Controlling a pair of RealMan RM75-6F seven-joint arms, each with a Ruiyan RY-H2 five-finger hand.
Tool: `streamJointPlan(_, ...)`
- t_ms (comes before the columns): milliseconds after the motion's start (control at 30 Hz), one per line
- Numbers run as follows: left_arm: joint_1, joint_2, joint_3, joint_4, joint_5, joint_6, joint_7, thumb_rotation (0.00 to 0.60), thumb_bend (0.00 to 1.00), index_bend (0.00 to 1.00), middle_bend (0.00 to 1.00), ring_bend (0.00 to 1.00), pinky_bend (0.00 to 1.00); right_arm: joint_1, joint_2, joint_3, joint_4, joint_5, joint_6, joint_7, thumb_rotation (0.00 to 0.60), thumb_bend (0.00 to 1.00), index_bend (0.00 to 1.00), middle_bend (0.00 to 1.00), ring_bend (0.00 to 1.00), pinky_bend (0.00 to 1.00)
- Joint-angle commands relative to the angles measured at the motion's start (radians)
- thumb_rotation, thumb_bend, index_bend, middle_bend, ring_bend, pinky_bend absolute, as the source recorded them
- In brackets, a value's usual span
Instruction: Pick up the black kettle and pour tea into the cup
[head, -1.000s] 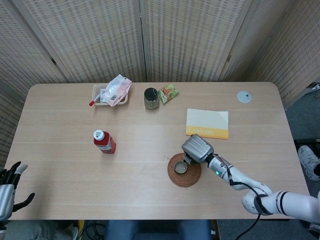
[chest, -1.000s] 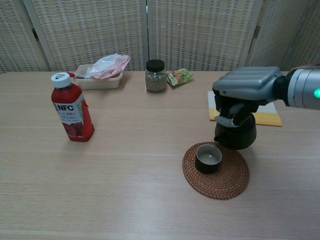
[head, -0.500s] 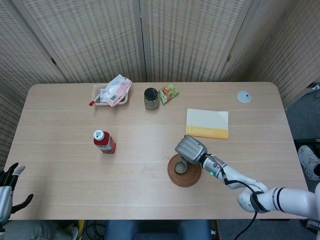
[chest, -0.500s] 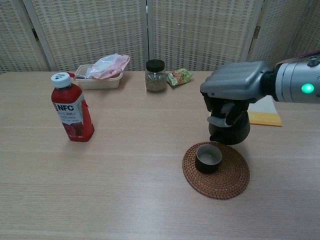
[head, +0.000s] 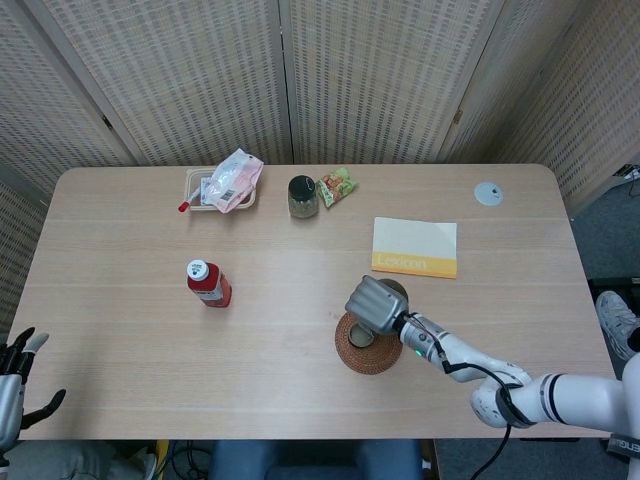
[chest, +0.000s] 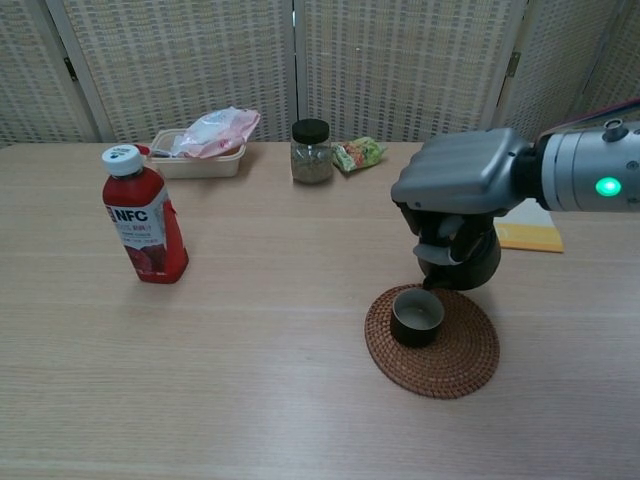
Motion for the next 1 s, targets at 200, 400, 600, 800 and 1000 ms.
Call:
streamJointPlan(200, 0.003, -0.004, -0.001, 0.005, 0.0, 0.002, -0.005, 0.6, 0.22, 0.14, 0.06, 0.16, 0.09, 0.024, 0.004, -0.023, -0.018, 0.039, 0.016, -0.057, 0.447, 0.54, 0.98, 0.98, 0.86, 0.53)
streamJointPlan(400, 0.005, -0.007, -0.001, 0.01, 0.001, 0.003, -0.008, 0.6, 0.22, 0.14, 0.06, 0.16, 0.09, 0.043, 0.005, -0.036, -0.03, 0.064, 0.026, -0.094, 0.447, 0.53, 0.98, 0.98, 0.86, 0.53)
streamJointPlan(600, 0.01, -0.01, -0.001, 0.015, 0.0, 0.007, -0.013, 0.6, 0.22, 0.14, 0.06, 0.16, 0.09, 0.064, 0.003, -0.049, -0.038, 0.09, 0.034, -0.131, 0.447, 0.53, 0.98, 0.98, 0.86, 0.54)
streamJointPlan(800, 0.014, -0.013, -0.001, 0.021, -0.002, 0.009, -0.019, 0.6, 0.22, 0.14, 0.06, 0.16, 0.09, 0.086, 0.0, -0.063, -0.046, 0.118, 0.04, -0.169, 0.447, 0.53, 0.98, 0.98, 0.86, 0.54)
streamJointPlan(1000, 0.016, -0.015, -0.001, 0.027, -0.002, 0.01, -0.025, 0.6, 0.22, 0.14, 0.06, 0.16, 0.09, 0.107, -0.002, -0.079, -0.057, 0.144, 0.053, -0.207, 0.446, 0.53, 0.98, 0.98, 0.86, 0.54)
